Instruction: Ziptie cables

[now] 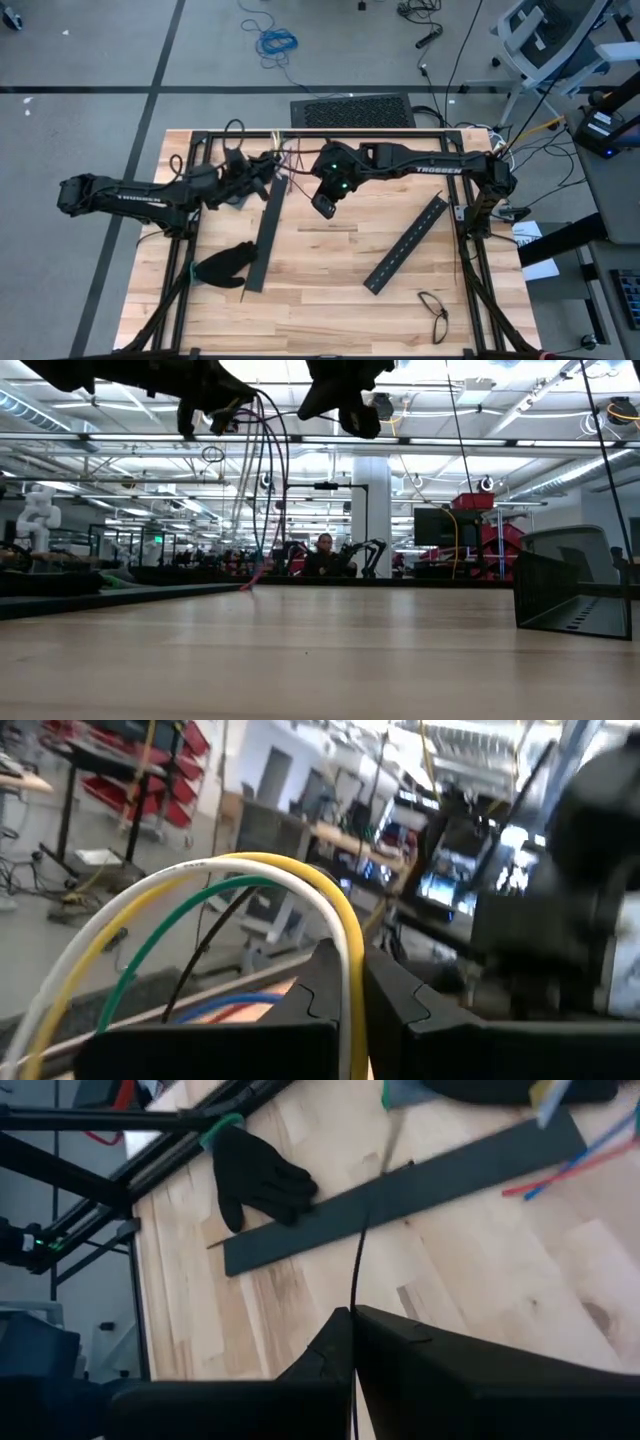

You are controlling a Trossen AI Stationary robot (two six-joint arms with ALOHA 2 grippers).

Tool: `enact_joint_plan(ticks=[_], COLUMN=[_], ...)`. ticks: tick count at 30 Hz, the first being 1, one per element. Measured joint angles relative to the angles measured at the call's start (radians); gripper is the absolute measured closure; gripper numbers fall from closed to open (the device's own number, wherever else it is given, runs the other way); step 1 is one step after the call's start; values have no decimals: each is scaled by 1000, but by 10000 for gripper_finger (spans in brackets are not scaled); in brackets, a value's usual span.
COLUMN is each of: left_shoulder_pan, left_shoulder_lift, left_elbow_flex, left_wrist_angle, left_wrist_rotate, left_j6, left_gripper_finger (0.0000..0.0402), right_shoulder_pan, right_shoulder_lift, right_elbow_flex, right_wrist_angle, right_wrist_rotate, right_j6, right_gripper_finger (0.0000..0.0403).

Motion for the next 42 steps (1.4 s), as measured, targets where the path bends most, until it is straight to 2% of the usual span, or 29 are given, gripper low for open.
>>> enact_joint_plan(ticks=[4,8,13,22,25,28,30,37,42], left_shoulder_pan=[0,0,1,1,1,1,1,1,1], left_shoulder_lift=[-17,-30,-32,-32,-32,-32,-31,-31,-31], left_elbow_flex=[0,0,0,0,0,0,0,0,0], left_wrist_angle=[-116,-139,-122,-1,-3,-2,-3,-12,-8], left_wrist_rotate=[48,64,27,-2,28,44,49,51,51], left_j6=[-26,-26,1,109,109,108,108,106,106], left_gripper_finger=[383,376,340,331,341,380,391,351,337], right_shoulder_pan=[-6,-15,-15,-13,-12,-12,-12,-6,-6], right_shoulder_lift=[0,-1,-1,-1,-1,-1,-1,-1,0], right_elbow_flex=[26,29,29,29,29,29,29,29,29], right_wrist_angle=[-26,-29,-31,-18,-10,-6,-7,-8,-8], right_wrist_rotate=[7,6,2,-4,-4,-4,-4,-4,-3], right_j6=[-15,-24,-22,-2,9,11,11,11,11], right_gripper_finger=[403,403,403,403,403,403,403,403,403])
